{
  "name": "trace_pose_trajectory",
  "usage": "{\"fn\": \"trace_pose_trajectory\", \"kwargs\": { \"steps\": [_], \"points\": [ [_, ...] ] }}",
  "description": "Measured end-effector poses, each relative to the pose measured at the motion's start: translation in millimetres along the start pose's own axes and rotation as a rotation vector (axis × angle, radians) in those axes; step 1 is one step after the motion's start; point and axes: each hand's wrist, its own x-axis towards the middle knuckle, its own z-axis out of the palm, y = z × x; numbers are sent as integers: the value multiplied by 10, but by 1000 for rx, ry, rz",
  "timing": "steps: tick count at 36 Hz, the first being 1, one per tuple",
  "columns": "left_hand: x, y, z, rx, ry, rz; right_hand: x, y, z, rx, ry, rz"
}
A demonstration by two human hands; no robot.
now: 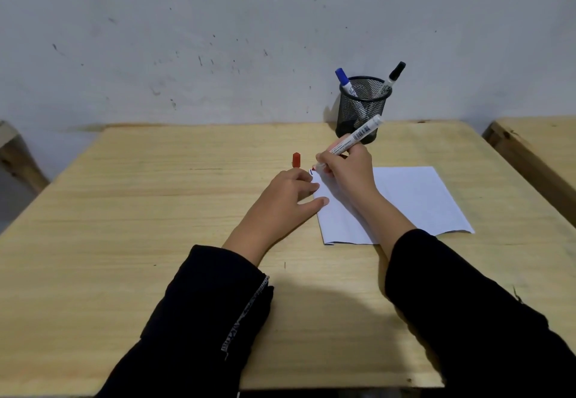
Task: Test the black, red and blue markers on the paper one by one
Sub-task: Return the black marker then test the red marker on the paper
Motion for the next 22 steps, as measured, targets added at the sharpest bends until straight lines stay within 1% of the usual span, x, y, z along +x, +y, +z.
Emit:
{"fn": "trace_pose_trajectory", "kwargs": {
  "steps": [6,12,14,17,22],
  "points": [
    [-1,-1,8,-32,1,-4,2,-26,-10,-119,26,-62],
    [-1,-2,4,-43,-4,-12,7,-23,-12,-108,24,-49],
    [-3,-2,7,-40,-1,-12,13,-31,-19,-45,30,-6],
    [-8,-3,15,-40,7,-14,17,-68,-42,181,56,75],
    [-20,4,49,-20,14,-4,-8,-140,-109,230,83,71]
  ]
}}
